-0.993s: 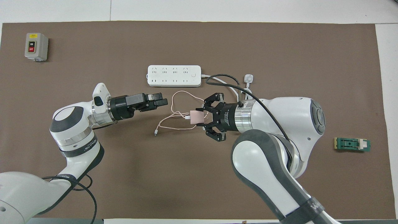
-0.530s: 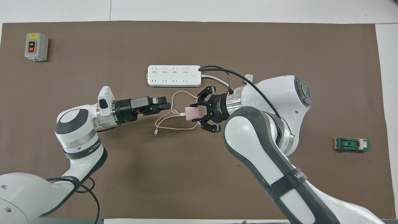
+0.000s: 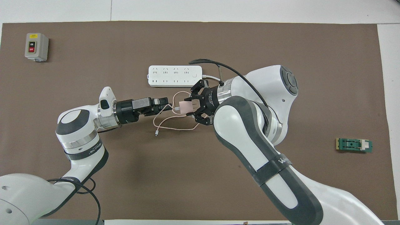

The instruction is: Plug charger into power strip

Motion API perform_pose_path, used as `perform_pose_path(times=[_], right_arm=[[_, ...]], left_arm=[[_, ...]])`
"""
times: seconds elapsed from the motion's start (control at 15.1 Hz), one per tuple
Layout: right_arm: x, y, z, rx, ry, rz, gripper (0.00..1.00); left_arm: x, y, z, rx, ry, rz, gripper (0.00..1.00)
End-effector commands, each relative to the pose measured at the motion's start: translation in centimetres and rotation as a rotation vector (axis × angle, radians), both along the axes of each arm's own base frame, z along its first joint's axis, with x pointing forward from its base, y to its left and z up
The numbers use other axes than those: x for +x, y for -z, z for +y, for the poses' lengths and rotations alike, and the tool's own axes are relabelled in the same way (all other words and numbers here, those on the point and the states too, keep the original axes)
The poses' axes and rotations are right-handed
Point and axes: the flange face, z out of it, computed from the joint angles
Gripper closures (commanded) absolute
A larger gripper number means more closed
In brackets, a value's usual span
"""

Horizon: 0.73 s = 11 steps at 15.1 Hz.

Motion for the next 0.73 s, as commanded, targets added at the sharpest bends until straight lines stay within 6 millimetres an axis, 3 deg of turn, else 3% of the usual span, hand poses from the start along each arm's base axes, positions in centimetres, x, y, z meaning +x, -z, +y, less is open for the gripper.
perform_pose_path(times=[0.0,0.66], right_arm=[[0.4,-0.3,0.1,-0.016,-0.016,-0.006,1.0],[0.2,0.1,0.4,-0.02,-0.017,-0.003,1.0]], left_arm=[[-0.5,0.0,0.1,0.023,0.002,0.008,0.0],[-0.5,0.0,-2.1,0.099,-0.003,-0.054,0.0]])
